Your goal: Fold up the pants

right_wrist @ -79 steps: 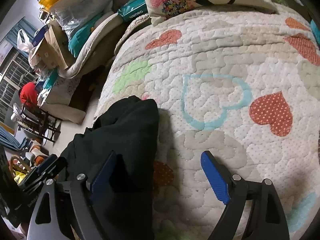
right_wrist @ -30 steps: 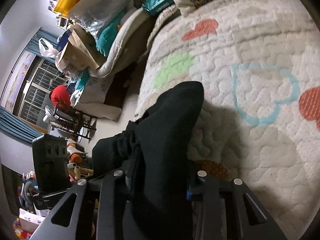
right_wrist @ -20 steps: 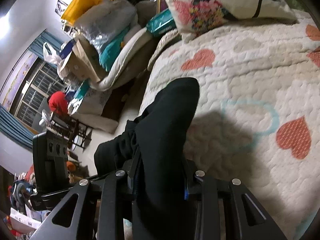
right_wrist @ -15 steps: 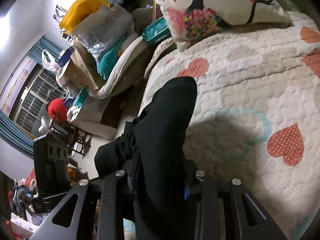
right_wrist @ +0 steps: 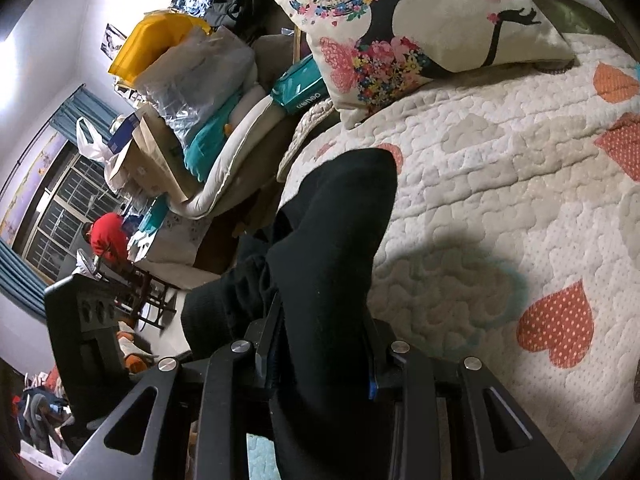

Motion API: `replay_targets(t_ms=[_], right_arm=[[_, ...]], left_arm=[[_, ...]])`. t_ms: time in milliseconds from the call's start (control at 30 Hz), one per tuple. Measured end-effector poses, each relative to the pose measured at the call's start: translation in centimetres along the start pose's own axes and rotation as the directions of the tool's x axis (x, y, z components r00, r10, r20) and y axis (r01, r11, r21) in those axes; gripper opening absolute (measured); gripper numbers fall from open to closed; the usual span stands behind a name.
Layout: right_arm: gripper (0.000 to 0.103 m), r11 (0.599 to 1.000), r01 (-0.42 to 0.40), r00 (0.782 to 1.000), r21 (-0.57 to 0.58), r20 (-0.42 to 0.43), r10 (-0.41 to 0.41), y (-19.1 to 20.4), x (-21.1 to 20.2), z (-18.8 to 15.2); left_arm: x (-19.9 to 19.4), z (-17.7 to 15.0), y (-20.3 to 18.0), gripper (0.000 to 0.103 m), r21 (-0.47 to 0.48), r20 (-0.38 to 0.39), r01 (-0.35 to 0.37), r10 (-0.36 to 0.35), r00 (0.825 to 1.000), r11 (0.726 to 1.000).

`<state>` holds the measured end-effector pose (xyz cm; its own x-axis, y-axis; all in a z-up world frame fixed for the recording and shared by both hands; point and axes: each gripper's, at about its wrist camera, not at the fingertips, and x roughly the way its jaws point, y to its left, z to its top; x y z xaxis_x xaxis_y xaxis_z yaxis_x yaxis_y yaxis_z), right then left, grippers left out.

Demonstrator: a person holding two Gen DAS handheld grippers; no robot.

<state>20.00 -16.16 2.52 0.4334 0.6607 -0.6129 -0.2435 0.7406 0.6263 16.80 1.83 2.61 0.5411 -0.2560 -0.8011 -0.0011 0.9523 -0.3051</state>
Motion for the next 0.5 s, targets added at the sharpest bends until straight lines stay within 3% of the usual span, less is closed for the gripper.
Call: replay_targets(t_ms=[500], right_arm=[[0.034,0.984,0.113,0.99,-0.139,-0.067,-0.123,1.1,1.0,2.9]], left_arm=[[2.3,0.9,-0.3,0.032,-0.031,-0.019,0.007,-0.008,1.0,0.999]])
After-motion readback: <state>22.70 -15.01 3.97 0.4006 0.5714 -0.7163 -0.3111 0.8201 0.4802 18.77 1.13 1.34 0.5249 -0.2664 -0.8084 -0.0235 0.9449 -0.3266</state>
